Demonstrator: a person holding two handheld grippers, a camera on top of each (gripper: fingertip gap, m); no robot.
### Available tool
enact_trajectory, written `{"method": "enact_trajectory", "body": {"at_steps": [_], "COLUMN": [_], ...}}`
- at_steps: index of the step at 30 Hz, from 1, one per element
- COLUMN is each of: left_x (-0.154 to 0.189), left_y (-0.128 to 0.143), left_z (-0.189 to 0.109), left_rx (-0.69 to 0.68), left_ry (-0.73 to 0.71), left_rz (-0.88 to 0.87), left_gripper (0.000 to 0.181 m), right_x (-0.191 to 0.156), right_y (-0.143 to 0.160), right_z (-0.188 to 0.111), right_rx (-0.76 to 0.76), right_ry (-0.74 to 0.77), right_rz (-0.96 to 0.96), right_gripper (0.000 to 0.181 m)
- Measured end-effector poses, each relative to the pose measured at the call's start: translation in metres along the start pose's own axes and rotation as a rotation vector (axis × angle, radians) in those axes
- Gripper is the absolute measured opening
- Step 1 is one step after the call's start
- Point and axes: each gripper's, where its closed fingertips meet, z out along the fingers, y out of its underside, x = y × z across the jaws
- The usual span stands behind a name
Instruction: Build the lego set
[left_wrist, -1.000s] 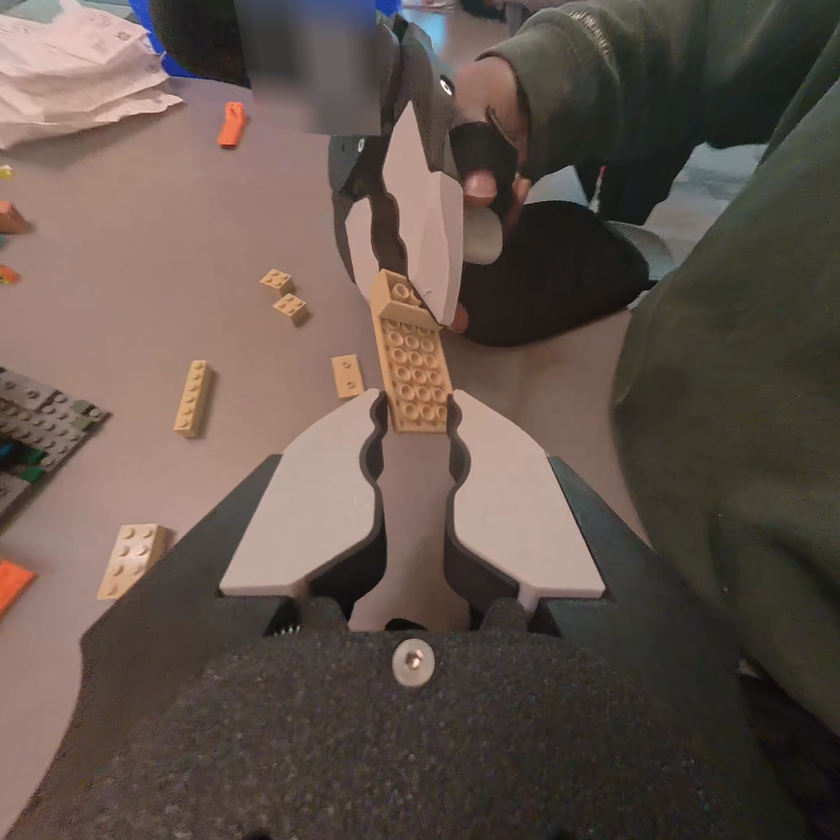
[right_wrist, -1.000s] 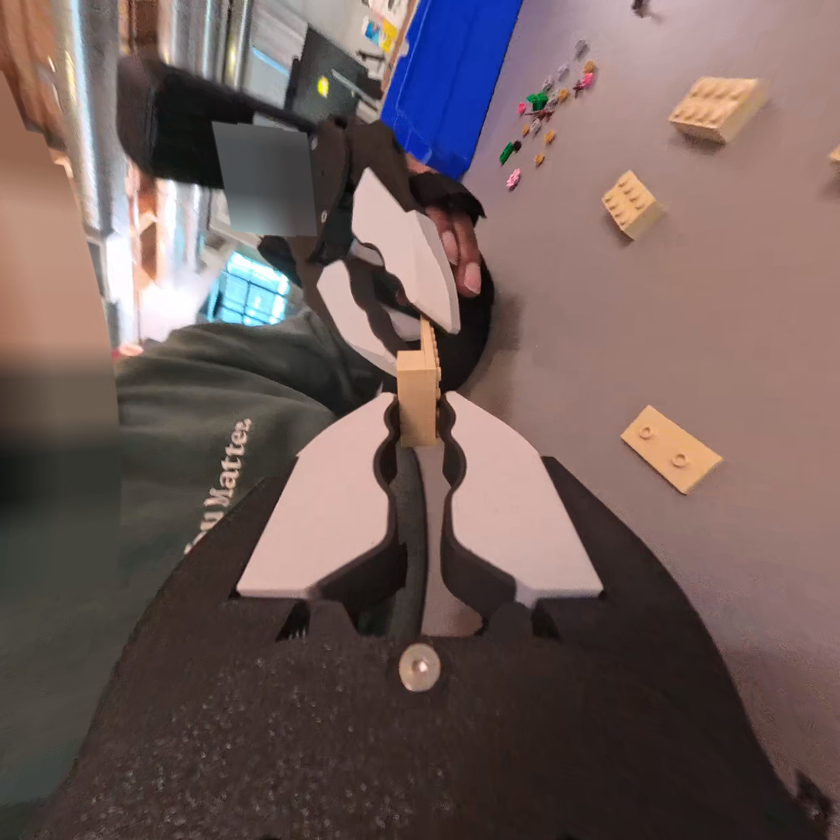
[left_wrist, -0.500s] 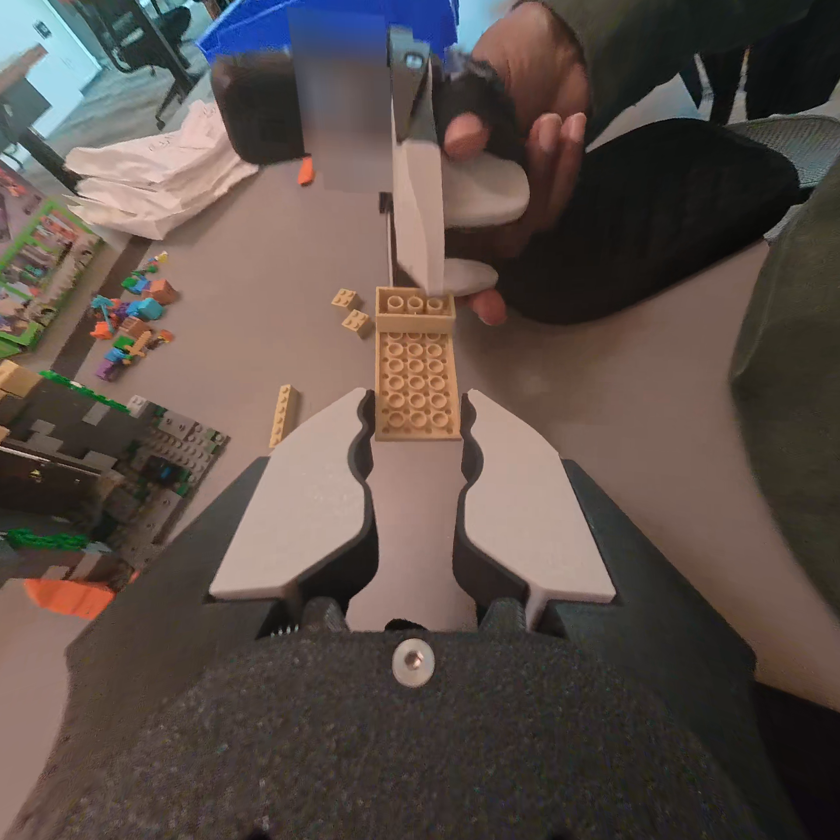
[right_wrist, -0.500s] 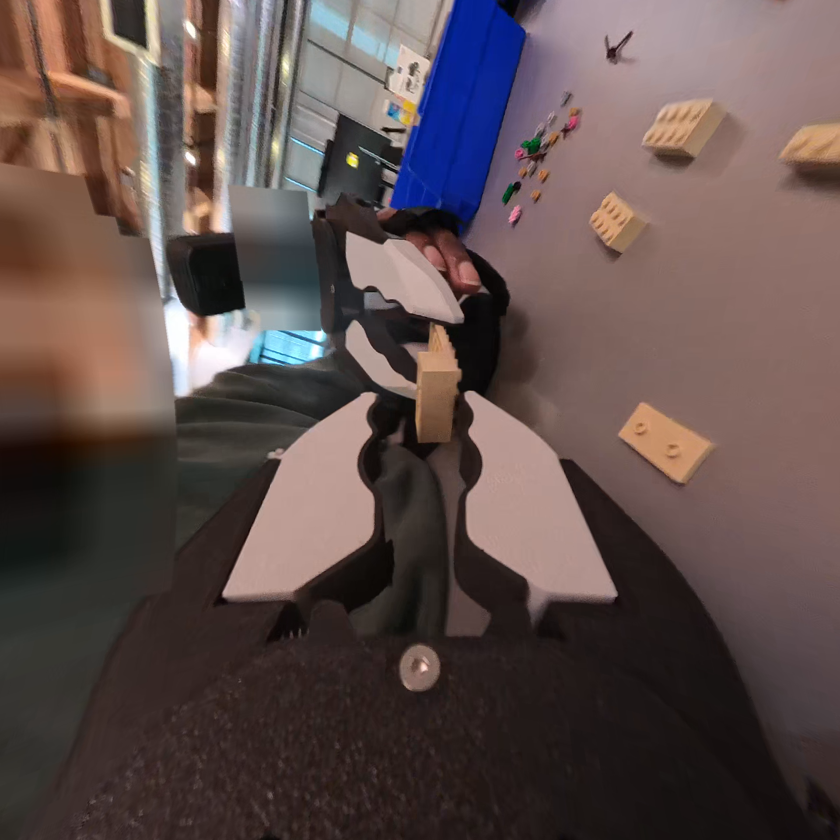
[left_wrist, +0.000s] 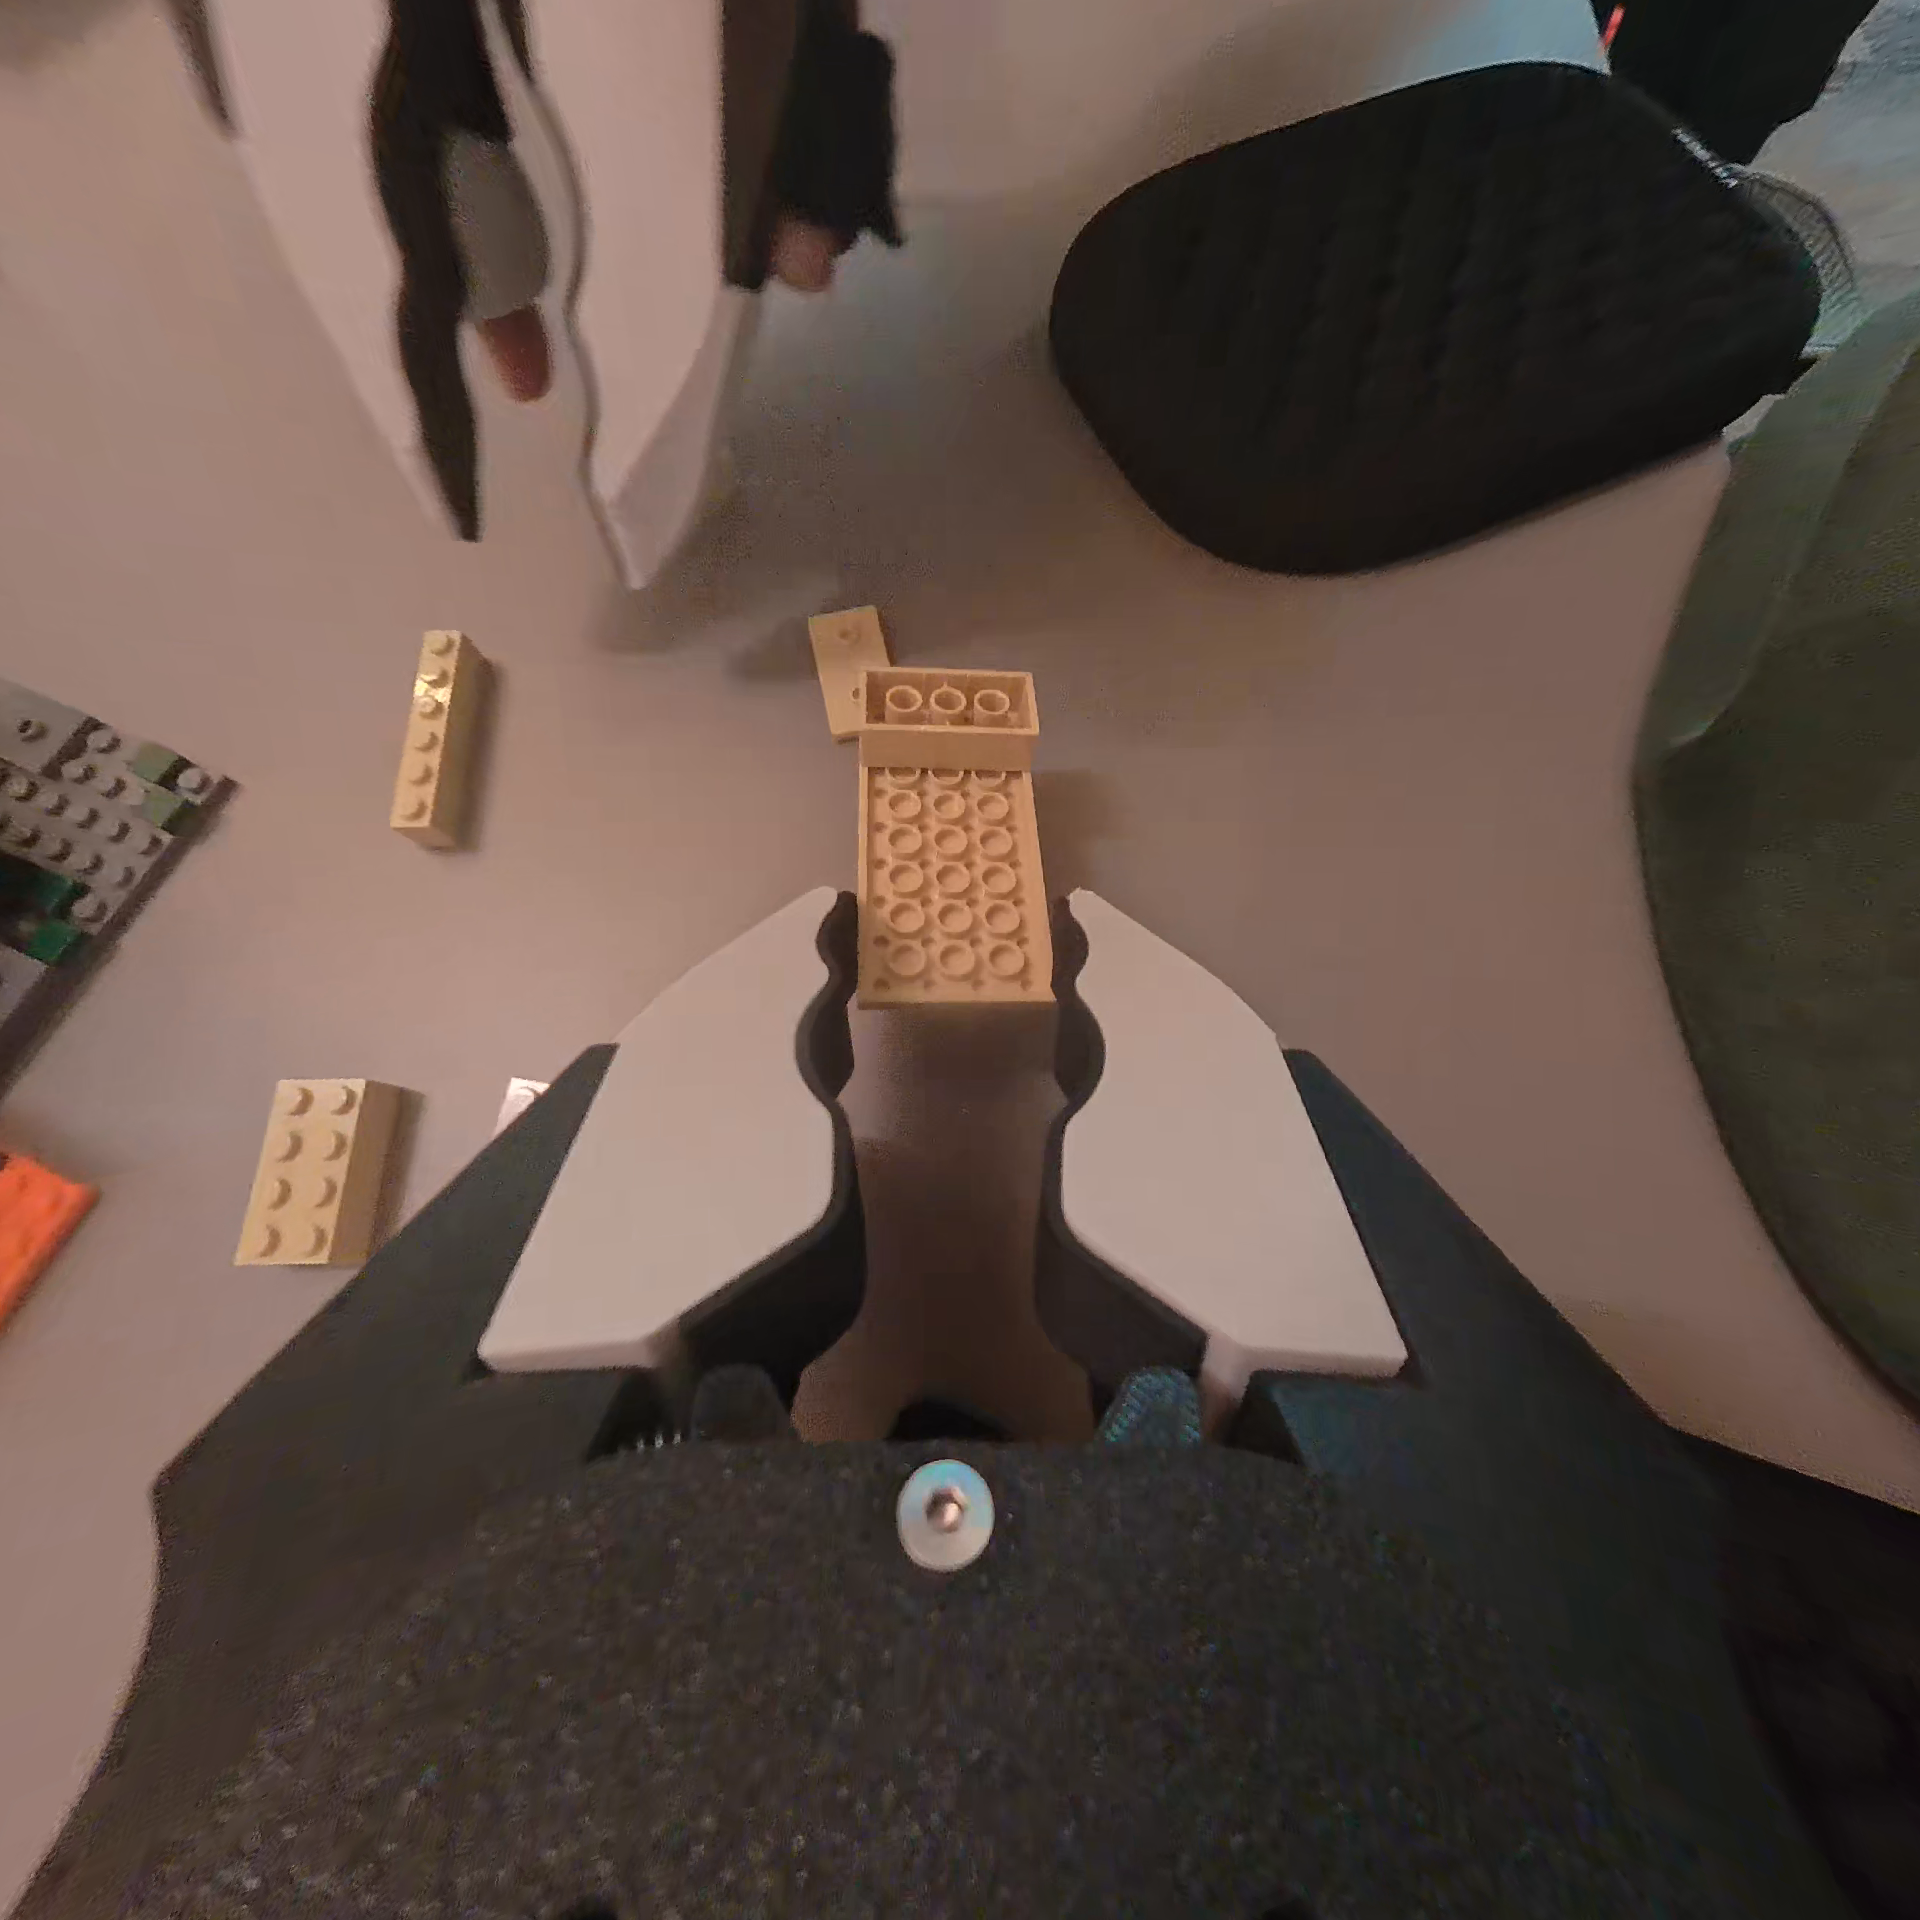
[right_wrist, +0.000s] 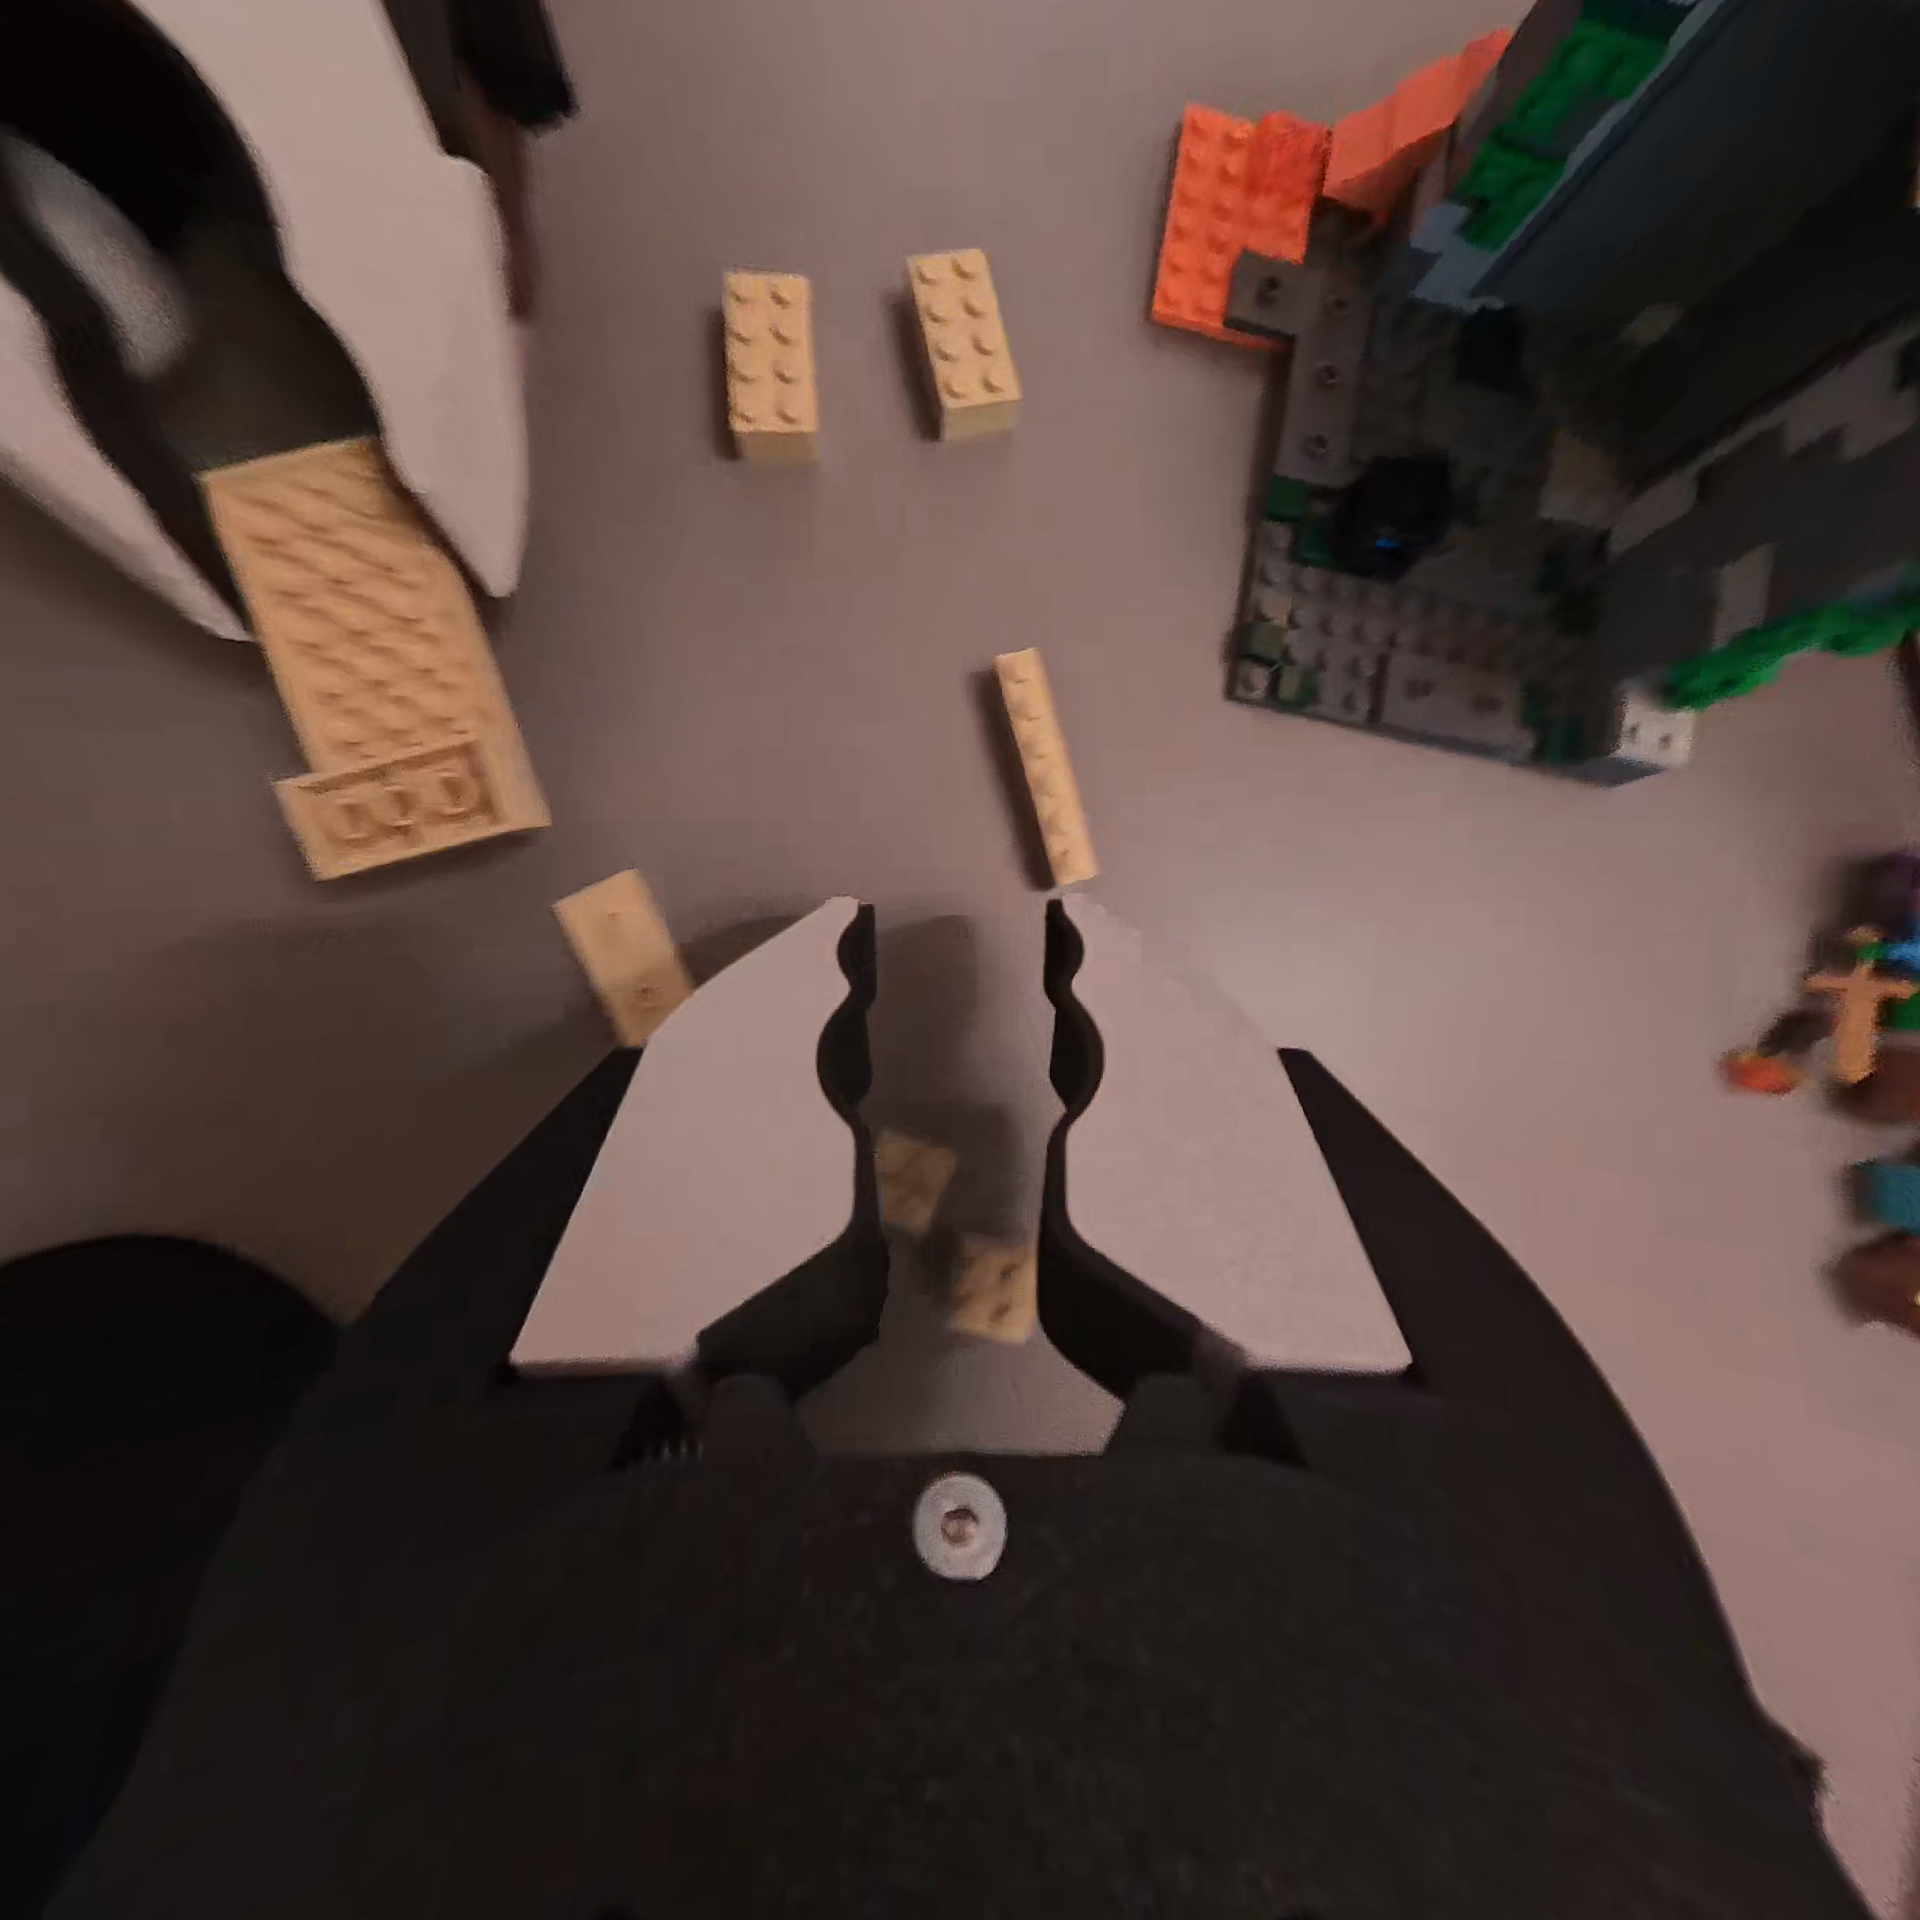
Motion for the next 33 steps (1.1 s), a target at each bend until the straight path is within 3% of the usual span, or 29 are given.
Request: {"method": "enact_trajectory", "body": {"at_steps": [3, 11, 18, 25, 33], "left_x": [0.0, 0.003, 0.002, 0.001, 0.001], "left_y": [0.004, 0.012, 0.013, 0.013, 0.012], "left_z": [0.002, 0.008, 0.008, 0.009, 0.01], "left_rx": [-0.019, -0.043, -0.048, -0.049, -0.051], "left_ry": [0.002, 0.014, 0.007, -0.007, -0.023], "left_rz": [-0.004, 0.007, 0.014, 0.022, 0.058], "left_gripper": [0.035, 0.036, 0.036, 0.036, 0.039], "right_x": [0.011, -0.026, -0.036, -0.027, -0.061], "right_y": [-0.009, -0.078, -0.08, -0.079, -0.047], "right_z": [0.017, 0.051, 0.076, 0.035, -0.017], "right_rx": [-0.043, 0.049, 0.009, 0.062, 0.118], "right_ry": [-0.016, -0.165, -0.188, -0.181, -0.302], "right_rz": [-0.085, -0.173, -0.201, -0.138, -0.128], "right_gripper": [0.03, 0.029, 0.016, 0.016, 0.016]}}
